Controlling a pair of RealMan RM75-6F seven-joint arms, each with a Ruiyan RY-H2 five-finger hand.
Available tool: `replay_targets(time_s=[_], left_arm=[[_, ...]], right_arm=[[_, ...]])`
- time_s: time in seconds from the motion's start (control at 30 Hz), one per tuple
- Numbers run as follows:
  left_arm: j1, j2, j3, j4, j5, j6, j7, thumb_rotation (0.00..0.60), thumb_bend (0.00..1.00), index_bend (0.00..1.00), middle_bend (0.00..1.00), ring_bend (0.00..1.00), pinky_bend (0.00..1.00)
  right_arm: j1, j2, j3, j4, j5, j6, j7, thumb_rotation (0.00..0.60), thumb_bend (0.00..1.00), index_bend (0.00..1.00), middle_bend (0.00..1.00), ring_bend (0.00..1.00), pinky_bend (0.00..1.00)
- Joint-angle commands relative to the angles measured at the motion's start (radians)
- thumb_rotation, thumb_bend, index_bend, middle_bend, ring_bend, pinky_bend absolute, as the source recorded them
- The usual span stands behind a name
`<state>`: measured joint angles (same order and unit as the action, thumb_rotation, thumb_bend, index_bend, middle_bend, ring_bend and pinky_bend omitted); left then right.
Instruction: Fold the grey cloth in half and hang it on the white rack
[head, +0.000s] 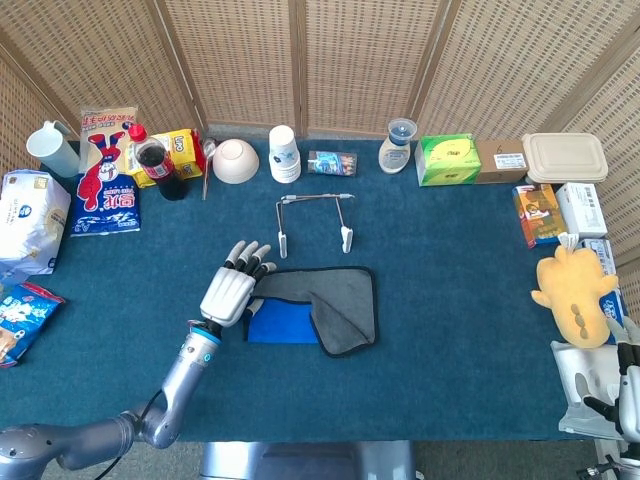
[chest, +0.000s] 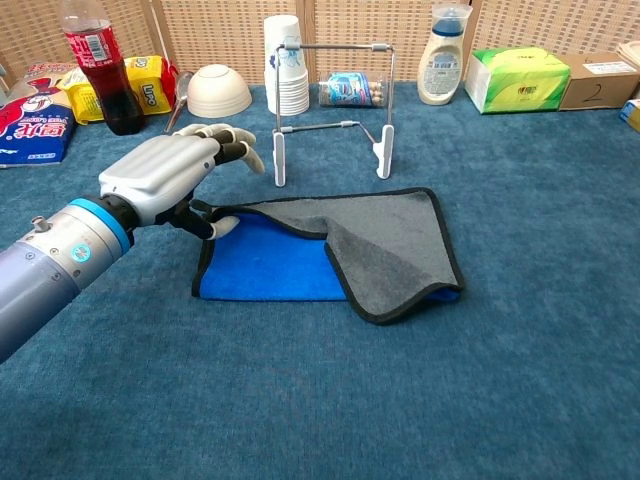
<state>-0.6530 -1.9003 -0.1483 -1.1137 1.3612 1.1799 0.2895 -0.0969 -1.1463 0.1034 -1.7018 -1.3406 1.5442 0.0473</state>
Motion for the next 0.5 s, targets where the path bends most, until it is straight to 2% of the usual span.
replay_targets(time_s=[0.03, 0.3, 0.5], left_arm=[[0.005, 0.008, 0.0, -0.006, -0.008, -0.004, 0.024, 0.6, 0.25, 0.26, 0.11, 0.0, 0.0], [0.015, 0.025, 0.0, -0.02, -0.021, 0.0, 0.112, 0.6, 0.31, 0.26, 0.1, 0.0, 0.0], [0.018, 0.042, 0.008, -0.081, -0.022, -0.024, 0.085, 0.6, 0.32, 0.28, 0.11, 0.0, 0.0]], right_arm=[[0.001, -0.001, 0.0, 0.0, 0.0, -0.002, 0.0, 0.6, 0.32, 0.04, 0.03, 0.0, 0.0], [-0.001, 0.002, -0.001, -0.001, -0.002, 0.003, 0.002, 0.6, 0.32, 0.04, 0.03, 0.0, 0.0], [-0.004, 0.003, -0.002, -0.001, -0.004, 0.007, 0.007, 0.6, 0.32, 0.04, 0.03, 0.0, 0.0]])
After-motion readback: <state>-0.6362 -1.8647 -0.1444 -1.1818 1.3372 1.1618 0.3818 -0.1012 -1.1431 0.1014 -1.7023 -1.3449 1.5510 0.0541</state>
